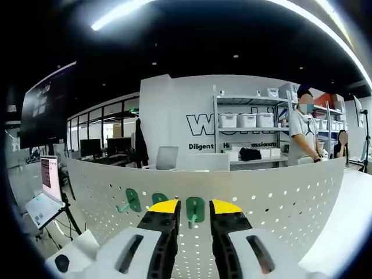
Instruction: Insert the hook assembly into the mounting plate slot until the hook locks in place.
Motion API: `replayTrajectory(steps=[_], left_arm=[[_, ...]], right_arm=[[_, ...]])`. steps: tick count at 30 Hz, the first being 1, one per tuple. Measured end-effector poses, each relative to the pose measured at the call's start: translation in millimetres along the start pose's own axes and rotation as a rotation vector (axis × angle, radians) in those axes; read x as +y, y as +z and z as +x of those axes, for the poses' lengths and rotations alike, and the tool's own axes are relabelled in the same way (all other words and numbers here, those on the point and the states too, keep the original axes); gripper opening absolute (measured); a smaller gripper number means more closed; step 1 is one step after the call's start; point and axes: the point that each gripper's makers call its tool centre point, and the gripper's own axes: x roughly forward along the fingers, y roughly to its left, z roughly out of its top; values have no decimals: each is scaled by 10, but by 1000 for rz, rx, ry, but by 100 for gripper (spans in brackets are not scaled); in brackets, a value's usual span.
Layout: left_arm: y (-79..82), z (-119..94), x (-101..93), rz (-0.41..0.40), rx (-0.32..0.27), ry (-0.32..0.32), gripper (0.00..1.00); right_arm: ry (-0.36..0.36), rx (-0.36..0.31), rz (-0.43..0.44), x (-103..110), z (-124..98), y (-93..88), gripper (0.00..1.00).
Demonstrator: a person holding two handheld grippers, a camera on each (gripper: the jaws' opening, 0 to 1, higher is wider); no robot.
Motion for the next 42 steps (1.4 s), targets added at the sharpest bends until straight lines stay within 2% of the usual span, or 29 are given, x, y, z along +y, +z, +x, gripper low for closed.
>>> replayTrajectory(steps=[4,6,15,17,19,26,29,35,38,39,41,42], left_arm=[[-8,-20,-32,8,6,0,92],[-8,-22,-39,11,7,1,92],[-7,-11,-86,42,21,-5,92],[-8,-7,-97,42,21,-6,92],[-17,-4,-109,44,26,-11,92],[-62,-14,-130,51,45,-14,93],[-64,-15,-144,31,39,-20,94],[-90,-24,-166,35,50,-15,94],[-139,-21,-209,26,66,-28,95],[-153,-18,-235,15,71,-38,95],[-154,-6,-276,-3,64,-49,95],[-166,3,-297,-2,67,-51,95]], right_arm=[[6,-2,-2,-63,-87,16,19],[-38,-28,-29,-194,-165,41,20],[-57,52,-41,-558,-449,-284,22],[-53,80,-62,-613,-512,-397,22],[-44,148,-131,-661,-579,-579,22],[-25,213,-140,-721,-811,-897,22],[-13,279,-151,-760,-914,-1123,22],[5,354,-127,-799,-1172,-1393,25],[45,412,-121,-764,-1283,-1551,26],[76,462,-119,-721,-1373,-1658,27],[85,458,-131,-714,-1426,-1686,28],[98,490,-139,-722,-1470,-1768,29]])
